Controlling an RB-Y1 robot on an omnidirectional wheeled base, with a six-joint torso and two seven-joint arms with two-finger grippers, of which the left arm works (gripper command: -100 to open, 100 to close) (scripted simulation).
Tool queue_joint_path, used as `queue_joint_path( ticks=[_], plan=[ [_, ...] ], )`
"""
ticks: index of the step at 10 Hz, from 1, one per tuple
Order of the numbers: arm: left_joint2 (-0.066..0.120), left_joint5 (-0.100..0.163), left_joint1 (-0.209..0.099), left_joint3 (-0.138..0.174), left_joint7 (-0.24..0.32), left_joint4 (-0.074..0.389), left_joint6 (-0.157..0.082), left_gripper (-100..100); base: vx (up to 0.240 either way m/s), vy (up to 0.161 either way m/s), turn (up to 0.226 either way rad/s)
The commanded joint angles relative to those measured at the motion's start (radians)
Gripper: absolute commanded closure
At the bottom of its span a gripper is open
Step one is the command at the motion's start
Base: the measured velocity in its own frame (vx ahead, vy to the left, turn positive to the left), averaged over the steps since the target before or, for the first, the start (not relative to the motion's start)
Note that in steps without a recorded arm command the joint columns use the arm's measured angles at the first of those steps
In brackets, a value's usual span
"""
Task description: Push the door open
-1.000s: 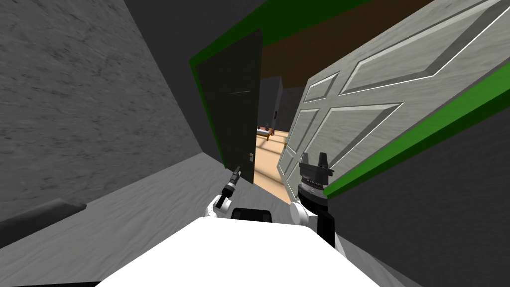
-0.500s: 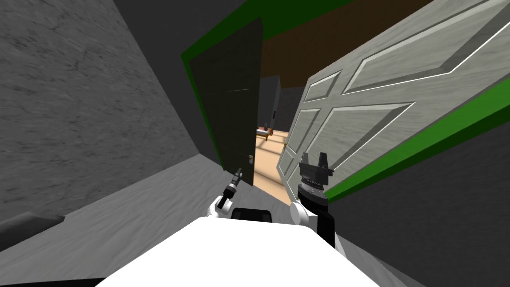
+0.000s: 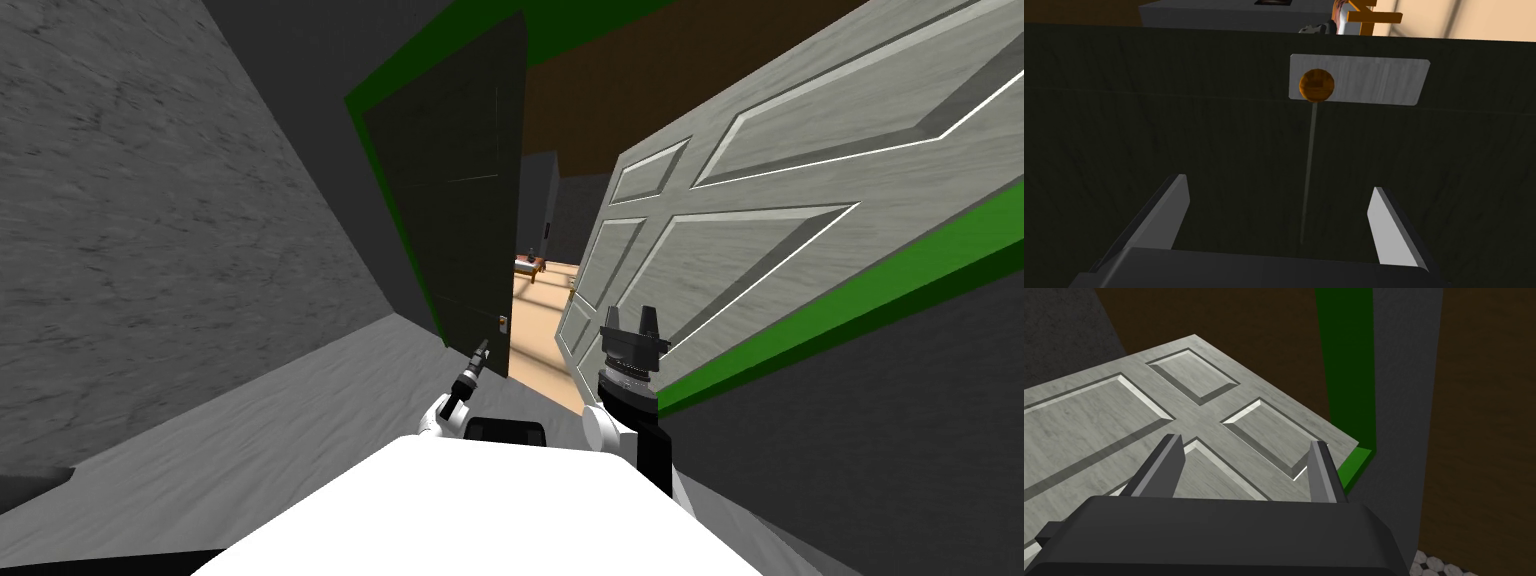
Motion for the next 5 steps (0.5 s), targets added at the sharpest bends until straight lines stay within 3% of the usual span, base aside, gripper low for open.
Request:
queue_joint_path(
  ticks=[1, 5],
  plan=[
    [-0.003, -0.007, -0.012, -0.006, 0.008, 0.031, -0.006, -100, 0.118, 0.071, -0.068],
    [-0.016, -0.018, -0.040, -0.016, 0.017, 0.102, -0.025, -100, 0.107, 0.057, -0.055]
  ],
)
